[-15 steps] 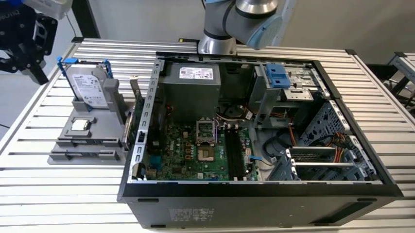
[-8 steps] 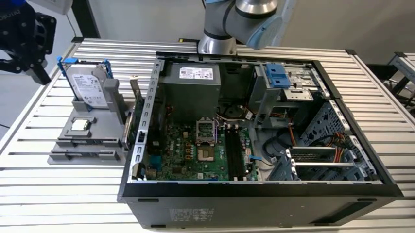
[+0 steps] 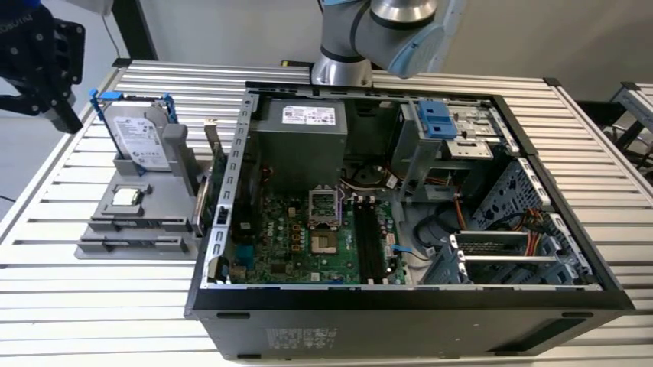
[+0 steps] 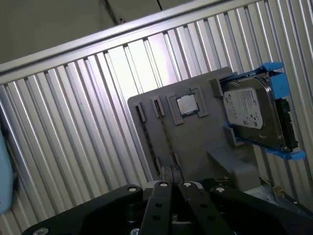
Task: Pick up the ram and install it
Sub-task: 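Pick up the ram and move it above insertion slot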
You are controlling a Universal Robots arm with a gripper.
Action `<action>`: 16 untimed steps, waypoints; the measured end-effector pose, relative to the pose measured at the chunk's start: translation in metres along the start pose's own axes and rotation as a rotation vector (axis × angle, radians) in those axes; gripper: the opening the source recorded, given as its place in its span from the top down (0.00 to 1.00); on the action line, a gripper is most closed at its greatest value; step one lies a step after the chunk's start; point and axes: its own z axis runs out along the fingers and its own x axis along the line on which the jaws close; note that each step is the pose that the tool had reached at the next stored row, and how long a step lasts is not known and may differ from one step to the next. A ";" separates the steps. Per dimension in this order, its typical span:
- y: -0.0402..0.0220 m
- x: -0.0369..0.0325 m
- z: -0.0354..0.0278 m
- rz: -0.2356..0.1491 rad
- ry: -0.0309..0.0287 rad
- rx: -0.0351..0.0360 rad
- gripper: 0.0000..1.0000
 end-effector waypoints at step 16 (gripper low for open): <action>0.0000 0.0000 0.0000 -0.290 0.0021 -0.0082 1.00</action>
